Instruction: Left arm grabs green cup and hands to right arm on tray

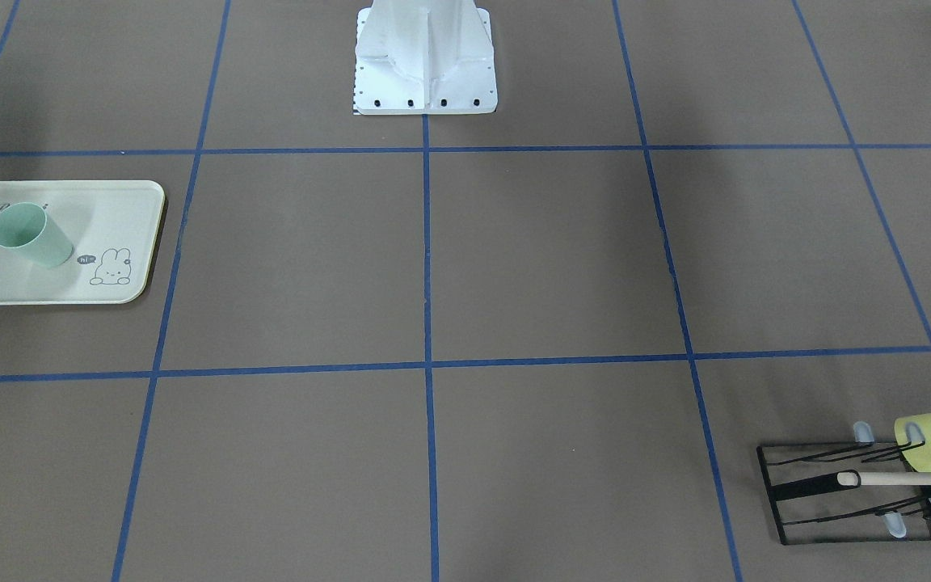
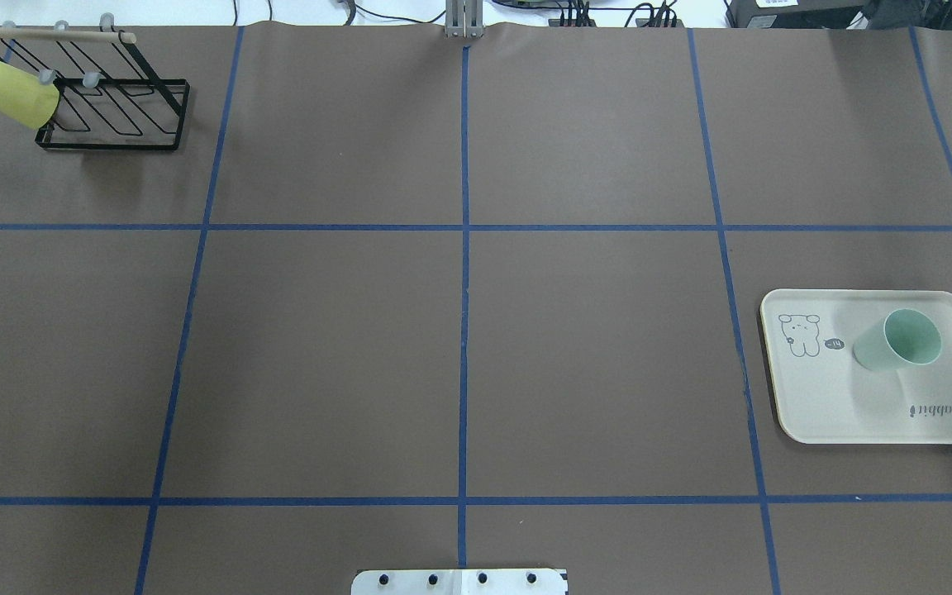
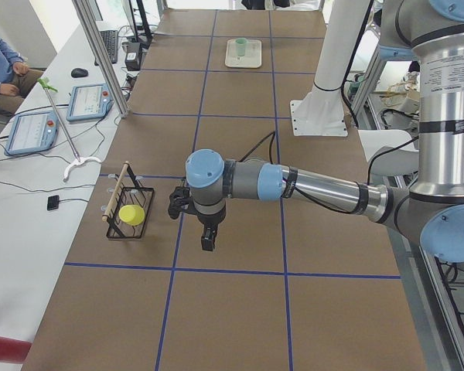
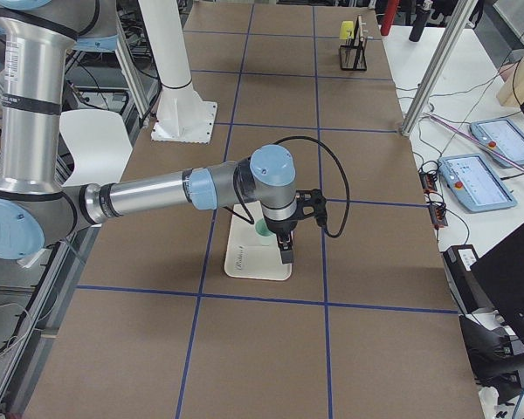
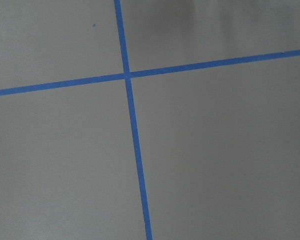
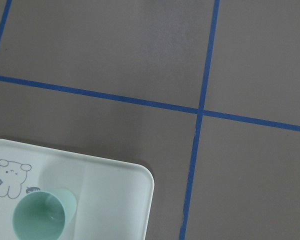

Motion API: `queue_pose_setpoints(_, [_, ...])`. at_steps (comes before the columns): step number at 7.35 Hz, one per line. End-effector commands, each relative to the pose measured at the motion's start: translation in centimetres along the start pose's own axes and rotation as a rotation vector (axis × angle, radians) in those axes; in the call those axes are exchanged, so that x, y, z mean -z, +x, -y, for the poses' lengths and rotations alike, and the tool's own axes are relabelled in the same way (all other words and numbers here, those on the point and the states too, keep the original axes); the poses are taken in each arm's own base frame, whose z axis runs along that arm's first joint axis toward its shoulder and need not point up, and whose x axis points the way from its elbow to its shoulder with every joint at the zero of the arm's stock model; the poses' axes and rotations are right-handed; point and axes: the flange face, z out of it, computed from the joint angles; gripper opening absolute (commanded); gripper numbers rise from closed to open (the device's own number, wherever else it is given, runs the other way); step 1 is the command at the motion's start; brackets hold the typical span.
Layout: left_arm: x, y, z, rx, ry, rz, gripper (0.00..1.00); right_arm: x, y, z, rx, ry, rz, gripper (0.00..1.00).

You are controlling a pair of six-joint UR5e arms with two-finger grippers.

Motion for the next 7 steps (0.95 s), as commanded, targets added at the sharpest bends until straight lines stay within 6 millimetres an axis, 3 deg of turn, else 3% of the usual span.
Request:
queue_pose_setpoints(1, [-0.1,-0.1,0.0,0.004,-0.001,0.0,1.0,-0.1,0.1,-0.3,-0.009,-0.005,0.011,1.0])
queue_pose_setpoints(7, [0.0,-0.1,-0.3,0.005,0.0,-0.002,1.0,-0.9,1.1,-0.2,-0.023,-0.018,-0.002,1.0])
